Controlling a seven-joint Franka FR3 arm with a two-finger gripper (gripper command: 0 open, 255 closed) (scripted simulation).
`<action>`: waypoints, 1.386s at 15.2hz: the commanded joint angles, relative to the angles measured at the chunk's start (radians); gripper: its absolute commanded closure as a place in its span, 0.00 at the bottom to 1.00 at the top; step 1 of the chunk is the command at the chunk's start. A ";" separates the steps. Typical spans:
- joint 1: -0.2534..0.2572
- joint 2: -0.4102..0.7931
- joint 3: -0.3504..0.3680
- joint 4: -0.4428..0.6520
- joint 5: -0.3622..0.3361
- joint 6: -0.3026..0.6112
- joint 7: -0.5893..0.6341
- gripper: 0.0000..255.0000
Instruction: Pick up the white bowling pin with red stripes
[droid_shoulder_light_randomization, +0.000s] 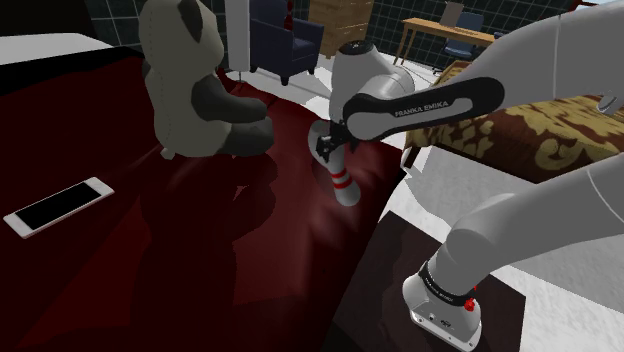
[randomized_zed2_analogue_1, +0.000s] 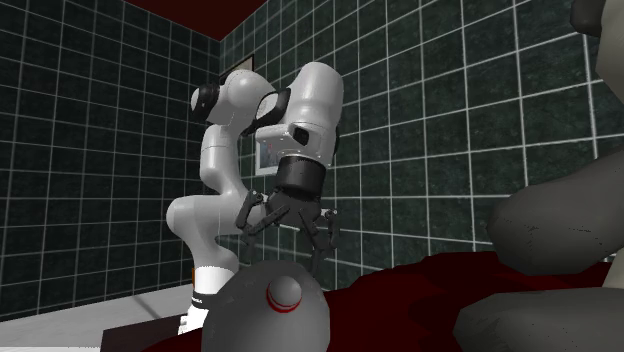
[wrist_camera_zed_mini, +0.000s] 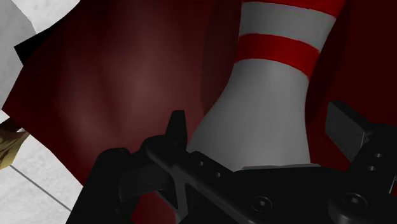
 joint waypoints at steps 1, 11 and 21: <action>-0.008 0.020 0.006 -0.012 -0.012 0.033 0.020 0.00; -0.017 0.057 0.016 -0.046 -0.032 0.100 0.049 1.00; -0.009 0.024 0.007 -0.016 -0.014 0.041 0.024 1.00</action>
